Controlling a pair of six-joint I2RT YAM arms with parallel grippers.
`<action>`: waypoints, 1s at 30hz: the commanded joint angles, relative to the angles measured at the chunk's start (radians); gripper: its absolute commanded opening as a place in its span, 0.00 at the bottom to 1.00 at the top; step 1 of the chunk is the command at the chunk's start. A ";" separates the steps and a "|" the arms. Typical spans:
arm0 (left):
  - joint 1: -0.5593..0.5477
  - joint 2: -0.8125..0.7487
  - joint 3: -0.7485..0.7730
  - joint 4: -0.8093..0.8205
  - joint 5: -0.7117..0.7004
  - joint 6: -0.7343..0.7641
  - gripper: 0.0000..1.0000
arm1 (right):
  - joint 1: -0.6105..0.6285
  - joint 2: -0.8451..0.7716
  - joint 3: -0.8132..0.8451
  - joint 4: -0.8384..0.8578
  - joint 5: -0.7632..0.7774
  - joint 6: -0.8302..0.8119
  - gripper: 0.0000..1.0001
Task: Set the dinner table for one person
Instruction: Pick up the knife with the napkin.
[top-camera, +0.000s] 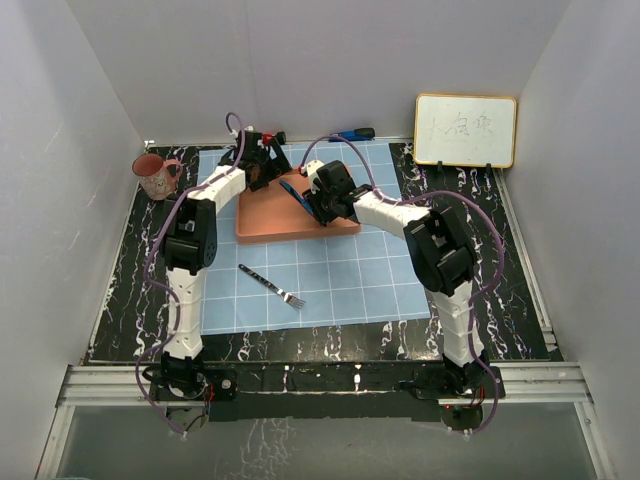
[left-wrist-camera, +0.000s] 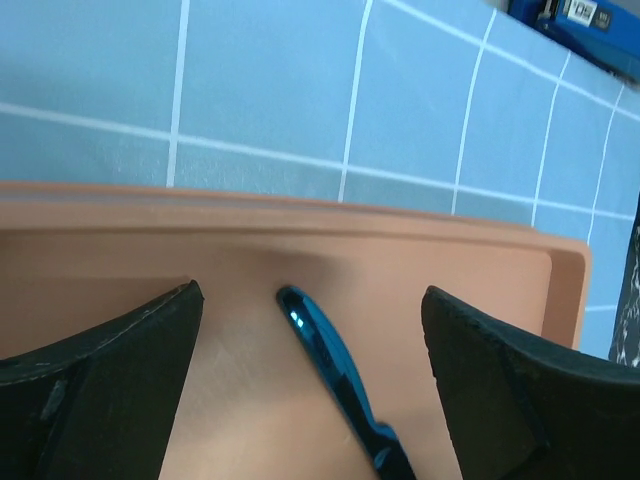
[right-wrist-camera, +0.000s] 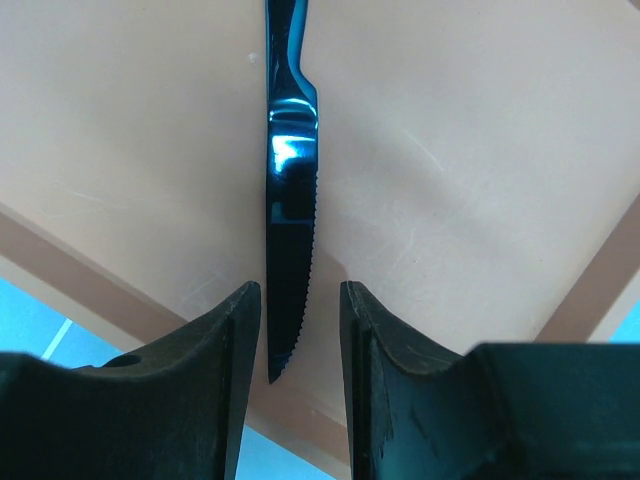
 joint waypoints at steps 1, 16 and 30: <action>-0.018 0.070 0.092 -0.143 -0.083 -0.035 0.86 | 0.007 -0.040 -0.002 0.071 0.021 -0.004 0.36; -0.088 0.088 0.134 -0.232 -0.090 -0.091 0.55 | 0.010 -0.073 -0.118 0.172 -0.064 0.075 0.35; -0.097 0.023 0.035 -0.246 -0.134 -0.084 0.27 | 0.020 -0.056 -0.158 0.239 -0.076 0.043 0.29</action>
